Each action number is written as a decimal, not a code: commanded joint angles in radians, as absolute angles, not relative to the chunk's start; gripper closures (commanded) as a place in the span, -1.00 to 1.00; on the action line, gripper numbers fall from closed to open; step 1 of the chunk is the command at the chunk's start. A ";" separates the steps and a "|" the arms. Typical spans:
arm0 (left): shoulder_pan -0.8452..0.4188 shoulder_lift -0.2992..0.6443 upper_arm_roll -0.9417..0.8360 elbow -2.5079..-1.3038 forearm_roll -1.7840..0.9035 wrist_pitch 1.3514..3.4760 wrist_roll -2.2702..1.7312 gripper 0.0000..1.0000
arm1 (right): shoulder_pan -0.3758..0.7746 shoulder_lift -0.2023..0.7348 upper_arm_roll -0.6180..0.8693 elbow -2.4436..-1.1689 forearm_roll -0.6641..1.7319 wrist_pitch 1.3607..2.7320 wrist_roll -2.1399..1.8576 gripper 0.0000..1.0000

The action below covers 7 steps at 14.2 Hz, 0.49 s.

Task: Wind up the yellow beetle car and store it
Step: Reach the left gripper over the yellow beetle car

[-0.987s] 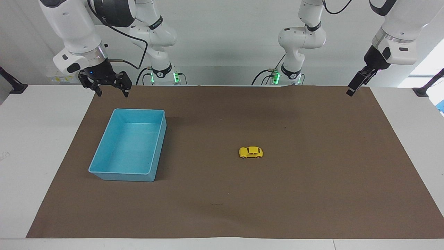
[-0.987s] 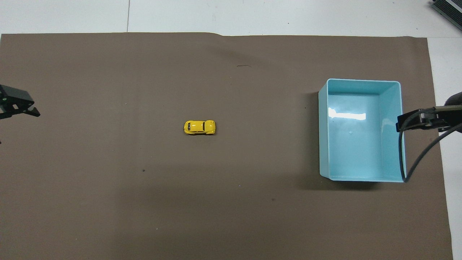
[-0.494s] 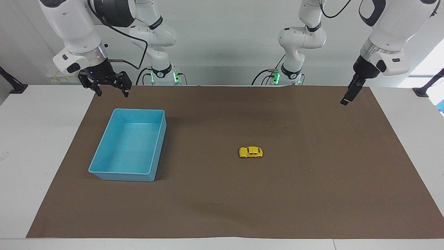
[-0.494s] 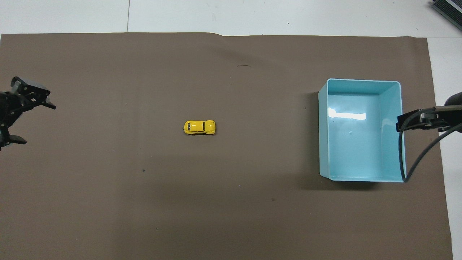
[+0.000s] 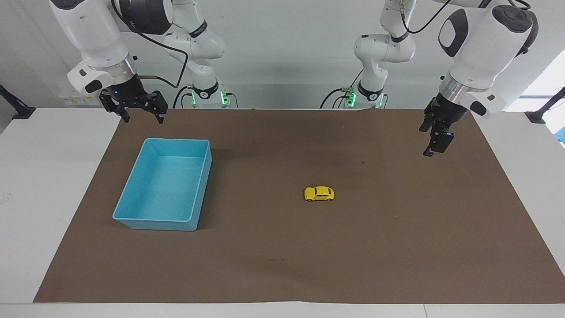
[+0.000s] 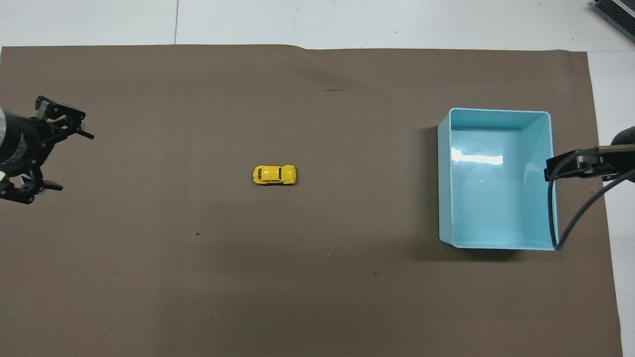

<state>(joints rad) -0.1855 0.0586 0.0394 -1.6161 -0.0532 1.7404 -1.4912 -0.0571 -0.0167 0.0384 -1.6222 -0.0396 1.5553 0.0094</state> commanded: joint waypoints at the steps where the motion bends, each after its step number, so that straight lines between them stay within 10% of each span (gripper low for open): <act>1: -0.221 0.067 0.051 -1.628 -0.066 1.792 -1.586 -1.00 | -0.064 -0.017 0.041 -1.620 -0.021 1.545 0.021 -1.00; 7: -0.293 0.136 0.051 -1.621 -0.115 1.879 -1.774 -1.00 | -0.064 -0.017 0.041 -1.620 -0.021 1.545 0.021 -1.00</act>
